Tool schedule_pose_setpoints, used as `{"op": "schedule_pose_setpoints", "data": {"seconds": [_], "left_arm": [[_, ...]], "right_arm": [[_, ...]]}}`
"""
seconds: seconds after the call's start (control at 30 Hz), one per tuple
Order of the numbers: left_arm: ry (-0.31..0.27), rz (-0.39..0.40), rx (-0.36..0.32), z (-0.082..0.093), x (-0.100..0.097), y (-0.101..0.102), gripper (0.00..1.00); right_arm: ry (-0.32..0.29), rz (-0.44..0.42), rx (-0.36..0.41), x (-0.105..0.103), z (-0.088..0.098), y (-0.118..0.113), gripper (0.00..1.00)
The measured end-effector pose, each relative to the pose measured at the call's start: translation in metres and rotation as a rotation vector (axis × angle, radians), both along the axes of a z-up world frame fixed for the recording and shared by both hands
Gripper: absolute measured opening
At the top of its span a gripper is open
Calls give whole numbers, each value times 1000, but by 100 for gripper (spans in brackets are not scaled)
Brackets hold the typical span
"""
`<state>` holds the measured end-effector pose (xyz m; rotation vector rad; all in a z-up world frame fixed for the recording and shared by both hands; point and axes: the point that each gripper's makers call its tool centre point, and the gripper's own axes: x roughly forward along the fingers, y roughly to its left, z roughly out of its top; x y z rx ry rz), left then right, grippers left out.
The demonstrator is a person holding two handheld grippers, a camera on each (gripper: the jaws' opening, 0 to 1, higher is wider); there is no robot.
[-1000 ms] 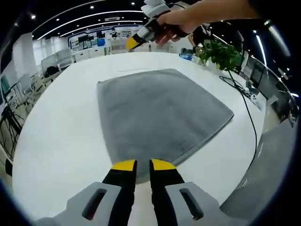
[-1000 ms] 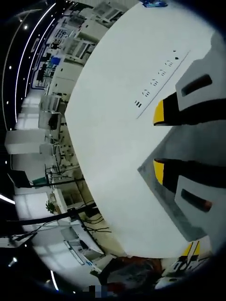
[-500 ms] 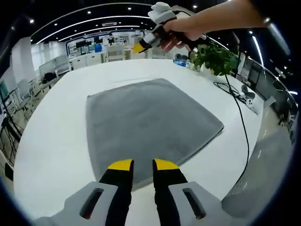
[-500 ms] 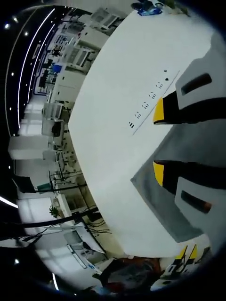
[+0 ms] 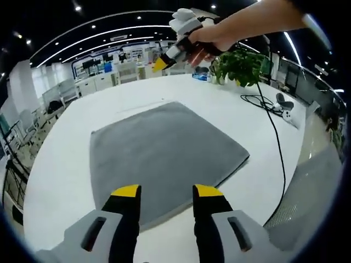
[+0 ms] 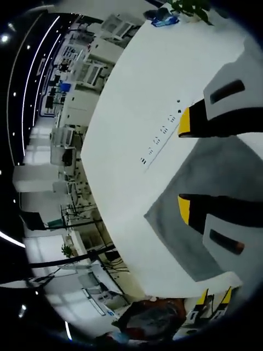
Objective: Fold the towel on the table until its edges align and the towel forms a compact rectangular stack.
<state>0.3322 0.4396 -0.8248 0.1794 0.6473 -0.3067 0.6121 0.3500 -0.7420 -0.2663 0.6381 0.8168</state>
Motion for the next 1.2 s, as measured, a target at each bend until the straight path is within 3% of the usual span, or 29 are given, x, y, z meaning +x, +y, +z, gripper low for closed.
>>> {"op": "schedule_pose_setpoints", "data": {"seconds": [0.37,0.53,0.8,1.2], "left_arm": [[-16,26,-17,9,-4,-24,53],[-21,25,-24,10,-3,-36,63],[-18,30,-59,15,-1,-62,70],[-38,-20,-48,22,4,-98,78]], "right_arm": [[1,-6,14,-7,6,-26,47],[10,-3,15,-11,4,-36,49],[18,-4,17,-14,2,-54,50],[34,-3,15,-16,-7,-79,48]]}}
